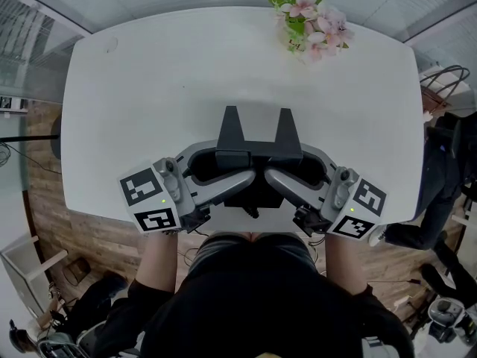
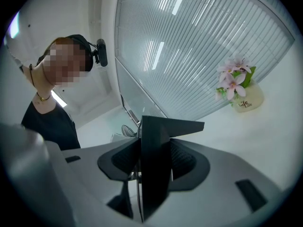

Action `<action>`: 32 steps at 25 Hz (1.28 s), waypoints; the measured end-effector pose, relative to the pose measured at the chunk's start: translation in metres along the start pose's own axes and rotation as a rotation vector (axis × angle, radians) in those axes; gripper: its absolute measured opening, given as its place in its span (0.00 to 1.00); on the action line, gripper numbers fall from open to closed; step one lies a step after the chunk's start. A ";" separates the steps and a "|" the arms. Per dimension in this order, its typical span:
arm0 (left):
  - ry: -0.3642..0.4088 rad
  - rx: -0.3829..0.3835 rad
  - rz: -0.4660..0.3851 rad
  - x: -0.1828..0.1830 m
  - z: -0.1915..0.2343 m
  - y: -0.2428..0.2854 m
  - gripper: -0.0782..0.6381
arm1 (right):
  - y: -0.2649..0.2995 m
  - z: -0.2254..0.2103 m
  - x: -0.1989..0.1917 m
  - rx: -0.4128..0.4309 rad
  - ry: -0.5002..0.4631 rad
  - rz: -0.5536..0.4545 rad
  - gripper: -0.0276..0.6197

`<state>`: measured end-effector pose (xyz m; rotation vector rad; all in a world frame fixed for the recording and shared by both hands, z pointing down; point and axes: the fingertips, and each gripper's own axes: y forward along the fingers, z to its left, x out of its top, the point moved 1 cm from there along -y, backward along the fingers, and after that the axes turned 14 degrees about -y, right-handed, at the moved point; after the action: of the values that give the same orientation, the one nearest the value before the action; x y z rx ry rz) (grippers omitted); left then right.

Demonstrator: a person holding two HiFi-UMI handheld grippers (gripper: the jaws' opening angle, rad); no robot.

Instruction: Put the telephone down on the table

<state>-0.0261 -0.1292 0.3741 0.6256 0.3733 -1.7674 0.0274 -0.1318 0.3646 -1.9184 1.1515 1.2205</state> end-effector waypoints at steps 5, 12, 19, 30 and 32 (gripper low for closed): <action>-0.011 0.001 0.001 -0.002 0.003 0.001 0.40 | 0.000 -0.003 -0.003 -0.003 0.008 0.008 0.34; -0.019 0.005 0.007 -0.003 0.008 0.001 0.40 | 0.002 -0.006 -0.007 -0.005 0.019 0.014 0.34; -0.033 0.010 0.006 -0.005 0.013 0.001 0.40 | 0.003 -0.009 -0.012 -0.008 0.031 0.022 0.34; -0.055 0.018 0.011 -0.008 0.021 0.002 0.40 | 0.004 -0.015 -0.019 -0.011 0.051 0.035 0.34; -0.059 0.019 0.010 -0.008 0.022 0.002 0.40 | 0.005 -0.015 -0.019 -0.010 0.053 0.039 0.34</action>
<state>-0.0279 -0.1354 0.3968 0.5859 0.3124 -1.7772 0.0252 -0.1392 0.3883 -1.9548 1.2168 1.2048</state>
